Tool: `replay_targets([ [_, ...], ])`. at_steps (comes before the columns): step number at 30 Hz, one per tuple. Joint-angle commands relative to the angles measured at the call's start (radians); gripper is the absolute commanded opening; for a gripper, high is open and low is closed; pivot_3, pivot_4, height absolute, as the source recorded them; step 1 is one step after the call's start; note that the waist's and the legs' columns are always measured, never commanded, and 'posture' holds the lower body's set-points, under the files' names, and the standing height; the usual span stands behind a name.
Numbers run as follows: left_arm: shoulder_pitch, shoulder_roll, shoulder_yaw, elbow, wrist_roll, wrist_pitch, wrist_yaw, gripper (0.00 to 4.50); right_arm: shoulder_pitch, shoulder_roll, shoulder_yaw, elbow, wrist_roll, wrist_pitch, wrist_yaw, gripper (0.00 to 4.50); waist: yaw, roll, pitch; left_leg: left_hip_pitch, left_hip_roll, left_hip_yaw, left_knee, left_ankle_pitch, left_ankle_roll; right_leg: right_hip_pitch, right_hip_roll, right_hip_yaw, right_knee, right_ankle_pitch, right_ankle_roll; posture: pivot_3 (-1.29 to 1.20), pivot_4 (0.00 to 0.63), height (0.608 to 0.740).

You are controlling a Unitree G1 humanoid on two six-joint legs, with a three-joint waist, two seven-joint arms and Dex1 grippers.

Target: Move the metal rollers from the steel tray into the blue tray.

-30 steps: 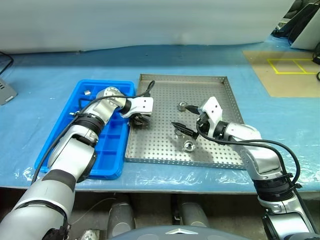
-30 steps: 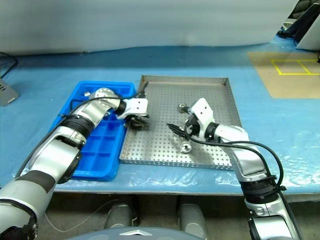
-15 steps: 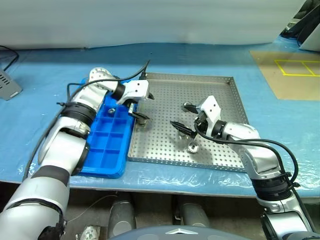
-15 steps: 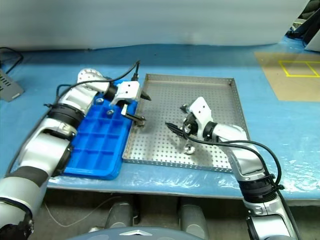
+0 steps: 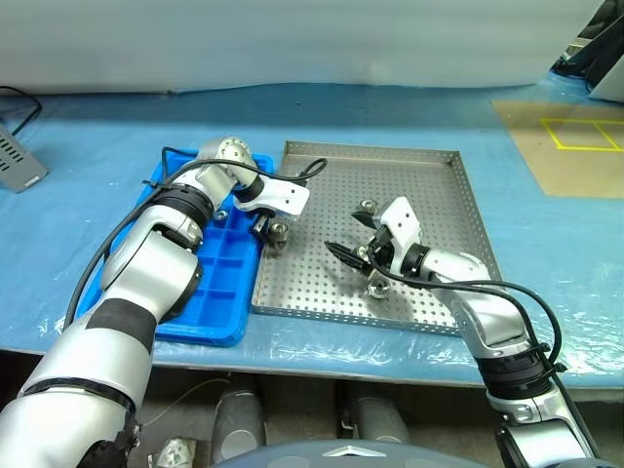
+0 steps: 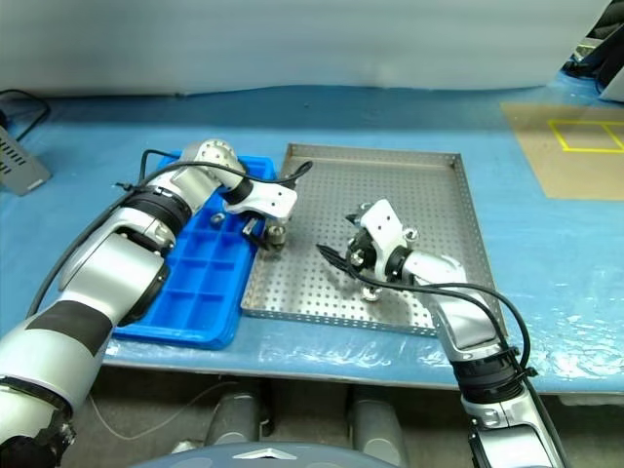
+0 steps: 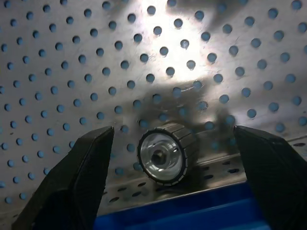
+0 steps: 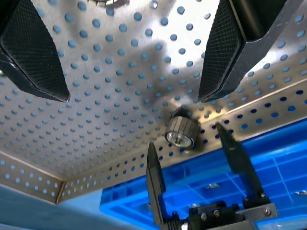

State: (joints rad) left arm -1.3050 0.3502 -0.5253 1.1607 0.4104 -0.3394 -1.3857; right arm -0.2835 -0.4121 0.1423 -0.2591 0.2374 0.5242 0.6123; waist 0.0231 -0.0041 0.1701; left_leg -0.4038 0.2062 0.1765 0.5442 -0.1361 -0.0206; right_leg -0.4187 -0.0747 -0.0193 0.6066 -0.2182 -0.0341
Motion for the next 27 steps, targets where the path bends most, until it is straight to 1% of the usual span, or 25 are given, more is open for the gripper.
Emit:
replay_targets([
  [1,-0.042,0.005,-0.038,0.039,0.072,0.011,0.062,4.26,0.007,0.01,-0.001,-0.059,-0.007,-0.013,-0.023,4.5,-0.006,0.0,0.0,0.0,0.0,0.0,0.0,0.0,0.0,0.0,0.0,0.0,0.0,0.0,0.0,-0.36,0.15,0.74],
  [4,-0.042,-0.004,-0.042,0.055,0.089,0.022,0.082,4.26,0.006,0.02,0.007,-0.06,-0.016,-0.011,-0.036,4.5,-0.012,0.0,0.0,0.001,0.0,0.0,0.0,0.0,0.0,0.0,0.0,0.0,0.001,0.0,0.0,-0.37,0.15,0.74],
  [10,-0.02,-0.024,-0.034,0.047,0.074,0.056,0.0,4.26,-0.004,0.046,0.021,-0.06,-0.03,-0.002,-0.062,4.5,-0.011,0.0,0.0,0.001,0.0,0.0,0.0,0.0,0.0,0.0,0.001,0.0,0.001,0.0,0.0,-0.37,0.15,0.74],
  [15,0.018,-0.02,-0.037,0.03,0.07,0.11,-0.084,4.26,0.032,0.021,-0.005,-0.095,-0.015,-0.001,-0.048,4.5,-0.016,0.0,0.0,0.002,0.001,0.0,0.0,0.0,0.0,0.0,0.001,0.001,0.001,0.0,0.0,-0.37,0.15,0.74],
  [20,0.046,-0.015,-0.055,0.019,0.091,0.148,-0.069,4.26,0.041,0.028,0.001,-0.1,-0.018,-0.002,-0.059,4.5,-0.037,0.0,0.0,0.002,0.001,0.0,0.0,0.0,0.0,0.001,0.001,0.001,0.002,0.0,0.0,-0.37,0.15,0.74],
  [27,0.034,-0.004,-0.084,0.049,0.134,0.185,0.001,4.26,0.044,0.029,0.004,-0.116,-0.024,0.012,-0.077,4.5,-0.04,0.0,0.0,0.007,0.001,0.0,0.0,0.001,-0.001,0.004,0.001,0.001,0.002,0.0,0.0,-0.38,0.15,0.74],
])
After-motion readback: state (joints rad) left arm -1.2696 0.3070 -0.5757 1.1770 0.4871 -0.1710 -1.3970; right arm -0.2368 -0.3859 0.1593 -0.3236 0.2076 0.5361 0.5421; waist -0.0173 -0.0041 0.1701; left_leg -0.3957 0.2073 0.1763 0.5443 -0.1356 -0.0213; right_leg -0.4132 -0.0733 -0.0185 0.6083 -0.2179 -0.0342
